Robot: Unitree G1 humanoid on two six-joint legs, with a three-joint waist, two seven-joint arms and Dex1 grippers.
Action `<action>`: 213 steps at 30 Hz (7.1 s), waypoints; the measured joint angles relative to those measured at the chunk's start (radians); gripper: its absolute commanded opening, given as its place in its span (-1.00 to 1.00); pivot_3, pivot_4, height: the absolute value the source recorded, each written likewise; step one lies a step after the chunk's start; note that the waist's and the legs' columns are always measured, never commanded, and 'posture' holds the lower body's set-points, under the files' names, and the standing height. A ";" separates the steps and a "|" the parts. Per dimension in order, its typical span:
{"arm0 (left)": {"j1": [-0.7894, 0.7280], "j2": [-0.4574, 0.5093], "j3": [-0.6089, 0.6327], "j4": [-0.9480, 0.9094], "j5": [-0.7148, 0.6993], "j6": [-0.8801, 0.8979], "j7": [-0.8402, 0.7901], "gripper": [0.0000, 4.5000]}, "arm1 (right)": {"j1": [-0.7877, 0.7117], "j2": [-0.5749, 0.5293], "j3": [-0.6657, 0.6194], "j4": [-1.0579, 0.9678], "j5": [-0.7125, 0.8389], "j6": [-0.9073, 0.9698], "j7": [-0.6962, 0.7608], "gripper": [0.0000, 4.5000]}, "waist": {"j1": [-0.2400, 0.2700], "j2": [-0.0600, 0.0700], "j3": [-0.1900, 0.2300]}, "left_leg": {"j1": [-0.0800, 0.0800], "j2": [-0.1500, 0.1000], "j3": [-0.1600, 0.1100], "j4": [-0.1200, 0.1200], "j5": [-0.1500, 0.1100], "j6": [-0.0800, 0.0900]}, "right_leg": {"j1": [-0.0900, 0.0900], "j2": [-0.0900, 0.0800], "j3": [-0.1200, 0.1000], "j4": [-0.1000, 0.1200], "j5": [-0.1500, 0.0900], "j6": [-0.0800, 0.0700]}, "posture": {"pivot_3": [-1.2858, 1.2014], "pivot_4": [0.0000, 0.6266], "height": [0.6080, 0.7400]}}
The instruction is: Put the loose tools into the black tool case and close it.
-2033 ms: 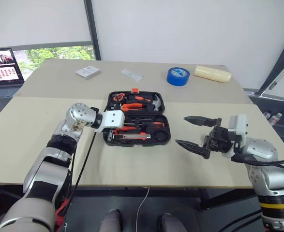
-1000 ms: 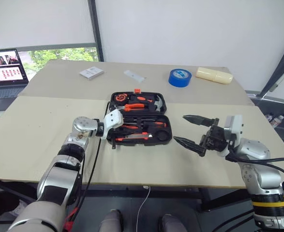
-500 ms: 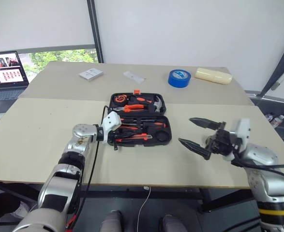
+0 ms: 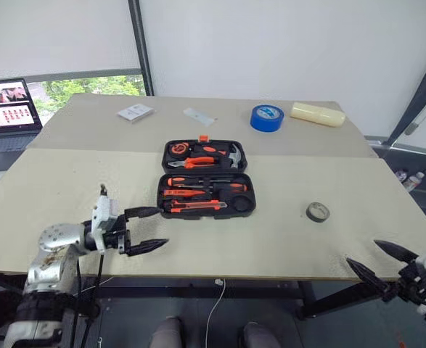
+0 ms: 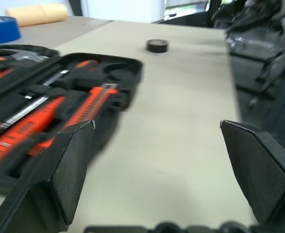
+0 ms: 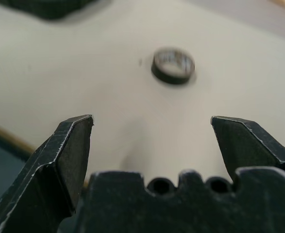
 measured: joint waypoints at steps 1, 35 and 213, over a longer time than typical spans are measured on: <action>0.009 0.000 0.000 -0.019 -0.005 0.003 0.000 0.98 | -0.005 -0.010 0.006 0.000 -0.002 0.005 0.001 1.00 | 0.000 0.000 0.000 | 0.001 0.000 0.000 0.000 0.000 0.000 | 0.000 0.000 0.000 0.000 0.000 0.000 | 0.03 -0.52 1.00; 0.100 -0.044 -0.016 -0.270 -0.065 0.065 0.173 1.00 | -1.005 -0.223 0.707 0.598 -0.348 0.224 0.236 -0.97 | -0.018 -0.001 0.001 | 0.007 -0.001 0.000 -0.002 0.002 0.009 | 0.010 0.001 0.001 -0.003 -0.004 0.000 | 0.03 -0.52 1.00; -0.019 0.006 0.098 0.149 0.161 -0.067 0.476 -0.52 | -0.297 -0.254 0.607 0.033 0.015 -0.243 0.027 -0.84 | 0.005 -0.001 0.007 | 0.003 -0.001 0.001 -0.002 0.001 0.003 | 0.008 0.000 0.000 -0.003 0.002 -0.001 | 0.03 -0.52 1.00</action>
